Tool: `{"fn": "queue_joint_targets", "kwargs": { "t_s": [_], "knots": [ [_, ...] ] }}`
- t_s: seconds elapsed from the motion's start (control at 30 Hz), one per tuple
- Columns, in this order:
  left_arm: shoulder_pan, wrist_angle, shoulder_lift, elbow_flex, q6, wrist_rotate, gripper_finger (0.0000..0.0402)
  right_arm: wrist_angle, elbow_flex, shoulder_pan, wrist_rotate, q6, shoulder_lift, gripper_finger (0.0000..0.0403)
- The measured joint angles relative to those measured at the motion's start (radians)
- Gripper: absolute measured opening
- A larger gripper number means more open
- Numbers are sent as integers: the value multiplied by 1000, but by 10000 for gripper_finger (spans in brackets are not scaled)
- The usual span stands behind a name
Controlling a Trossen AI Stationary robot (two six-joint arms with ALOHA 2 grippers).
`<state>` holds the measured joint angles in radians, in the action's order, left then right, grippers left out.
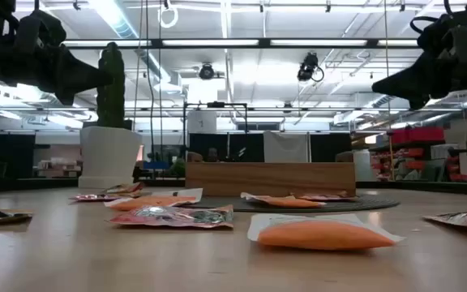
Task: Pick & Place Tea
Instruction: Put the yellow tea bag into the right section of the wooden organizer
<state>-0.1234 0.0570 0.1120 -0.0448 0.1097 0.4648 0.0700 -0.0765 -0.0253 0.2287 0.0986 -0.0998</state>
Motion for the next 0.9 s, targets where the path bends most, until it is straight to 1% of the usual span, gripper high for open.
{"fn": "queue_joint_targets", "kwargs": {
  "t_s": [0.07,0.13,0.27,0.33,0.4,0.53,0.8,0.9],
  "knots": [
    [0,-7,0,0,-1,1,14,-20,0,0,-2,40,0,32],
    [0,-16,0,0,-2,1,14,-18,0,0,-28,85,0,32],
    [0,-16,0,0,-2,2,14,3,0,1,-158,130,-3,32],
    [0,-16,0,0,-2,2,14,2,0,1,-187,157,-8,32],
    [0,-16,0,0,-2,2,14,2,0,2,-196,166,-17,32],
    [0,-17,0,0,-2,2,14,8,0,2,-169,166,-32,32],
    [0,-21,0,0,-10,2,14,35,0,3,-182,189,-58,32],
    [0,-31,0,0,-16,2,14,29,0,4,-191,245,-69,32]
  ]
}}
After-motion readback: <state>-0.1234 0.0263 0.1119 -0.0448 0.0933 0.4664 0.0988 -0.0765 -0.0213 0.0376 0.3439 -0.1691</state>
